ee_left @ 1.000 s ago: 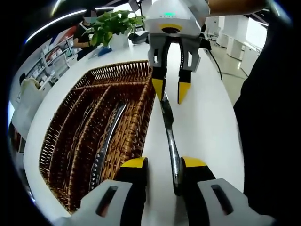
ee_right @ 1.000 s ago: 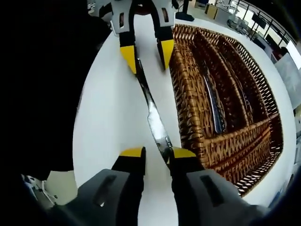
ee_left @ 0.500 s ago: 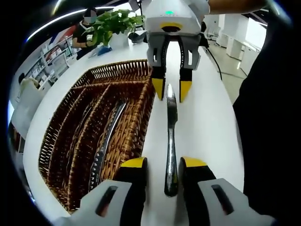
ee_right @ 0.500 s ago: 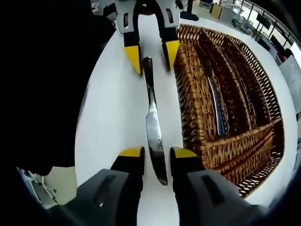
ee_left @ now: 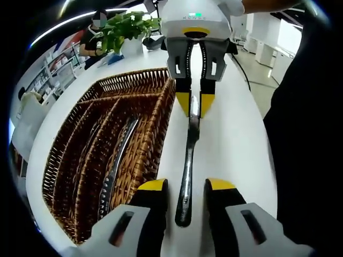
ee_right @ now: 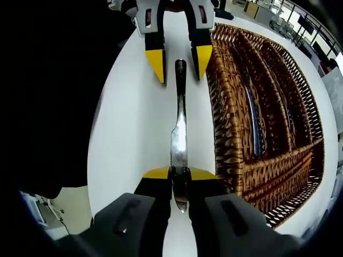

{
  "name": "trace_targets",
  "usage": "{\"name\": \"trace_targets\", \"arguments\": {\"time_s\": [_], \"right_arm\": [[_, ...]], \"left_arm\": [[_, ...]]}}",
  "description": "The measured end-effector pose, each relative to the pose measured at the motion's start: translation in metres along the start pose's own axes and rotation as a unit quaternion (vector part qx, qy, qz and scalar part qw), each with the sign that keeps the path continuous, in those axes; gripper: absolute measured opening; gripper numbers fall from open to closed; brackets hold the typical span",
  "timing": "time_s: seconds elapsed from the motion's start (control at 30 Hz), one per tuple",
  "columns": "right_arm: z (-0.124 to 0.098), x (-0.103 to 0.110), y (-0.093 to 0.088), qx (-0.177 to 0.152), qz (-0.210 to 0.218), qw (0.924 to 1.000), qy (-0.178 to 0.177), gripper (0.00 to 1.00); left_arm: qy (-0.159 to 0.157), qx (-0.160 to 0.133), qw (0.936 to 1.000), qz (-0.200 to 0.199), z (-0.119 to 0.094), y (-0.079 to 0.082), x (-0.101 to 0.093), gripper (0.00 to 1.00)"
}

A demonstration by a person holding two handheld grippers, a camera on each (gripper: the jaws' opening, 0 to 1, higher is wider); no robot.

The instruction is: Arrange the knives, forks, and spoons in their matching storage slots by inserting each utensil handle-first until every utensil is classified and aligned in the correct compartment

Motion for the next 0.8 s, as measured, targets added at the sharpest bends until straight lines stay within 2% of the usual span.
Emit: {"name": "trace_targets", "arguments": {"time_s": [0.17,0.33,0.43,0.5,0.63,0.7,0.8], "right_arm": [[-0.013,0.002,0.010,0.003,0.019,0.9998,0.000,0.08],[-0.026,0.007,0.019,0.016,0.018,0.9997,0.001,0.08],[-0.032,0.010,0.023,0.021,0.017,0.9996,0.000,0.08],[-0.034,0.012,0.025,0.018,0.020,0.9996,0.005,0.08],[-0.035,0.014,0.028,0.011,0.020,0.9997,0.006,0.08],[-0.035,0.015,0.028,0.012,0.019,0.9997,0.006,0.08],[-0.035,0.015,0.028,0.016,0.016,0.9997,0.006,0.08]], "left_arm": [[-0.004,0.000,1.0000,0.008,0.003,0.001,-0.002,0.28],[-0.003,0.002,0.9999,0.012,0.007,-0.003,-0.002,0.27],[-0.007,0.006,0.9995,0.031,0.009,-0.006,-0.005,0.26],[-0.010,-0.001,0.9994,0.034,0.010,-0.003,-0.005,0.26],[0.003,-0.002,0.9991,0.043,0.013,0.001,-0.001,0.24],[0.001,-0.003,0.9980,0.063,0.014,0.003,-0.002,0.23],[-0.015,0.001,0.9941,0.108,0.015,0.005,-0.007,0.16]]}}
Point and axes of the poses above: the point that each gripper's makers call its tool centre point, and the gripper's own axes: z roughly forward along the fingers, x roughly to its left, y roughly out of its top, the point moved 3 cm from there along -z, roughly backward along the fingers, and after that the axes turned 14 degrees about y, right-handed, at the moved point
